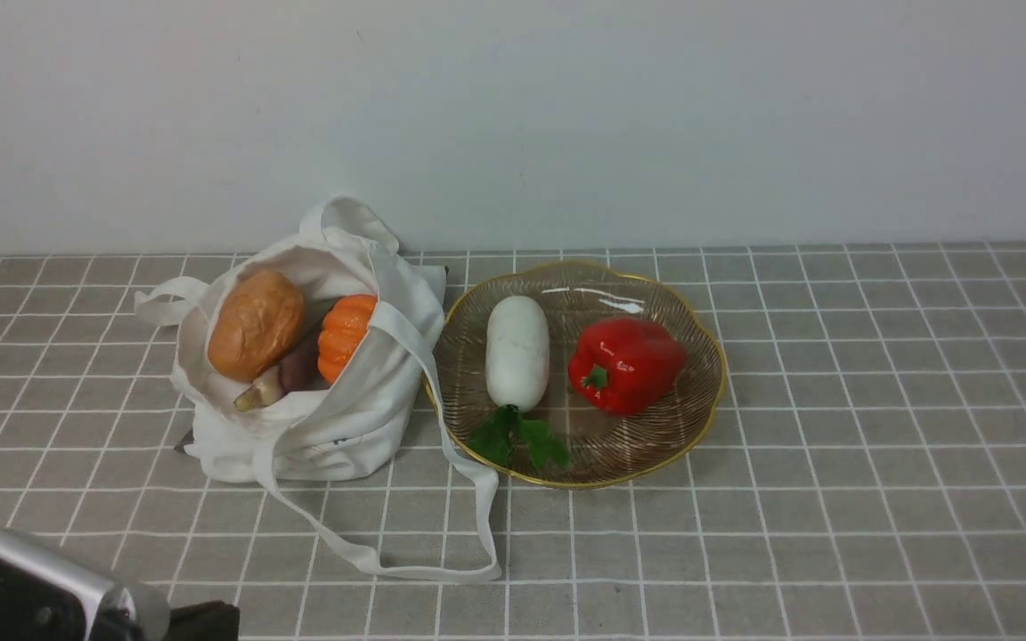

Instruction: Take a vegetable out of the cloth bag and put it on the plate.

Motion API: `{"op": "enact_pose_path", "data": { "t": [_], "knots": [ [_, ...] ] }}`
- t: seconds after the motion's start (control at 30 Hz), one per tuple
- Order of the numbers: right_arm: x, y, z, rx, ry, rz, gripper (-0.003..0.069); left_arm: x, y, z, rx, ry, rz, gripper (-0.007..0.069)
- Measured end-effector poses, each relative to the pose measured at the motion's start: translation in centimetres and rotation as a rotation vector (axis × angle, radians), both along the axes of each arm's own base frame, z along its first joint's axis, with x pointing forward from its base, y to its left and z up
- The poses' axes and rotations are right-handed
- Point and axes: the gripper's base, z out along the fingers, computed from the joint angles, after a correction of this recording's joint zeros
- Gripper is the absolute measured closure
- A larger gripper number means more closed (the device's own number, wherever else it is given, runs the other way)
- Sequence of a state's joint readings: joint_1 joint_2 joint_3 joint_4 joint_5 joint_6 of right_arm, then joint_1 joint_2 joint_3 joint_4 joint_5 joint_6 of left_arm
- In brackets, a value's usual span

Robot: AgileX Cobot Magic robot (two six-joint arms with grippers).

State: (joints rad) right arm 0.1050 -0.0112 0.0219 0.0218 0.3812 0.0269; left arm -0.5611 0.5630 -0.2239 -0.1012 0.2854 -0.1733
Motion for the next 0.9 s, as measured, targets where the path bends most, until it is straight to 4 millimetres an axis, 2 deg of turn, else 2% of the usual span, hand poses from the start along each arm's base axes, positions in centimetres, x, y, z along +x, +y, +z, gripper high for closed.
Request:
{"op": "enact_pose_path", "data": {
  "t": [0.23,0.33,0.43,0.57,0.7,0.9],
  "knots": [
    [0.0,0.0,0.0,0.0,0.0,0.0,0.0674,-0.4,0.4,-0.7,0.132,0.002,-0.057,0.0629],
    [0.0,0.0,0.0,0.0,0.0,0.0,0.0674,-0.8,0.8,-0.5,0.152,-0.038,-0.067,0.0629],
    [0.0,0.0,0.0,0.0,0.0,0.0,0.0674,-1.7,1.7,-0.3,0.158,-0.148,-0.057,0.0629],
    [0.0,0.0,0.0,0.0,0.0,0.0,0.0674,-2.3,2.8,-0.9,0.125,-0.229,0.04,0.0629],
    [0.0,0.0,0.0,0.0,0.0,0.0,0.0674,-2.9,4.6,-2.7,0.082,-0.33,0.274,0.0629],
    [0.0,0.0,0.0,0.0,0.0,0.0,0.0674,-3.4,5.7,-3.8,0.079,-0.378,0.454,0.0629]
  ]
}}
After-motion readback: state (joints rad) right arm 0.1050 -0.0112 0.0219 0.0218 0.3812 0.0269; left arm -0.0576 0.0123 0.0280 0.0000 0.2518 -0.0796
